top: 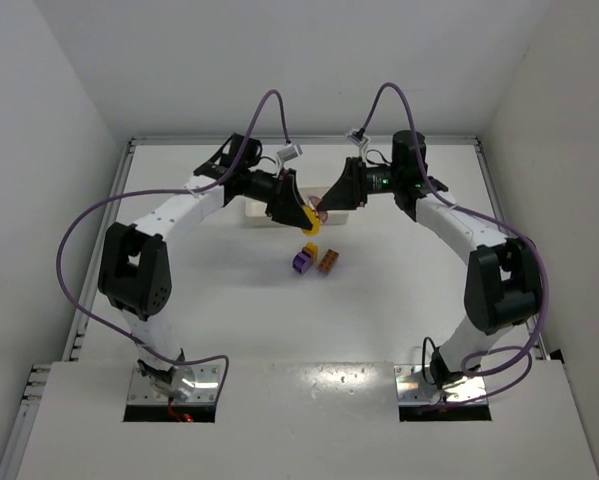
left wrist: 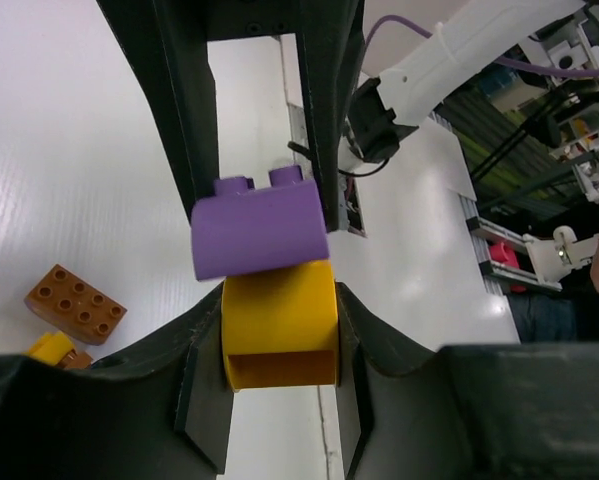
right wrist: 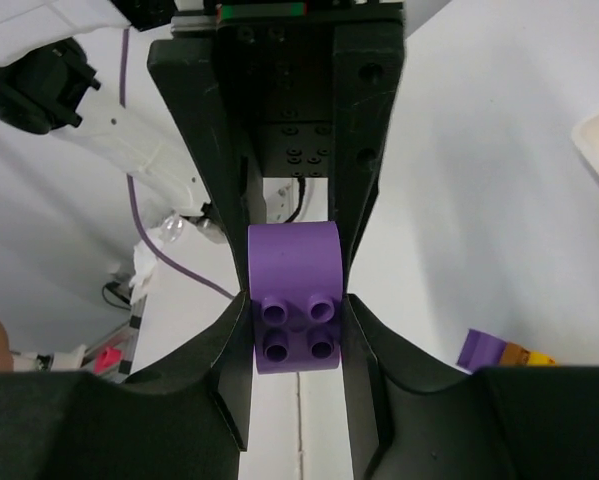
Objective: Sort the legos into containers by color
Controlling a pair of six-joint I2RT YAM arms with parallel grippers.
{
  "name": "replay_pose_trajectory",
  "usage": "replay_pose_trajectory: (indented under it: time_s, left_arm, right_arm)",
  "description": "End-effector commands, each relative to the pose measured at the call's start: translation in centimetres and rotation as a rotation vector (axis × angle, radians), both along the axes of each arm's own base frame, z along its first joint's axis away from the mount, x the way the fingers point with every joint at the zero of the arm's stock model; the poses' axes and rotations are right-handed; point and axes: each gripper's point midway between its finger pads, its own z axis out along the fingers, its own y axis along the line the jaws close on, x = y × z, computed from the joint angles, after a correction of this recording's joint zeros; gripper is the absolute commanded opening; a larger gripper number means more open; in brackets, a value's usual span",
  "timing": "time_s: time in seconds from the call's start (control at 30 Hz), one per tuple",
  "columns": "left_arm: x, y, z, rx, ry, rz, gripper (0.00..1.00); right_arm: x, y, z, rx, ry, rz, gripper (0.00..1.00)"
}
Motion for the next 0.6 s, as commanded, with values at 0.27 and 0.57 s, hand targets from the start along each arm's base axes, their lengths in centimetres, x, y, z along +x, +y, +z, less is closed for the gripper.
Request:
replay_pose_trajectory:
  time_s: [0.27, 0.57]
  left_arm:
    - [7.3, 6.3, -3.1, 0.281, -0.208, 0.482, 0.0]
    - [16.6, 13.0, -6.2, 0.606, -0.271, 1.032, 0.0]
  right_arm:
    - [8.3, -5.4, -3.2, -0.32, -0.196, -0.365, 0.1]
    - [14.4, -8.2, -9.1, -0.619, -0.132, -0.695, 0.08]
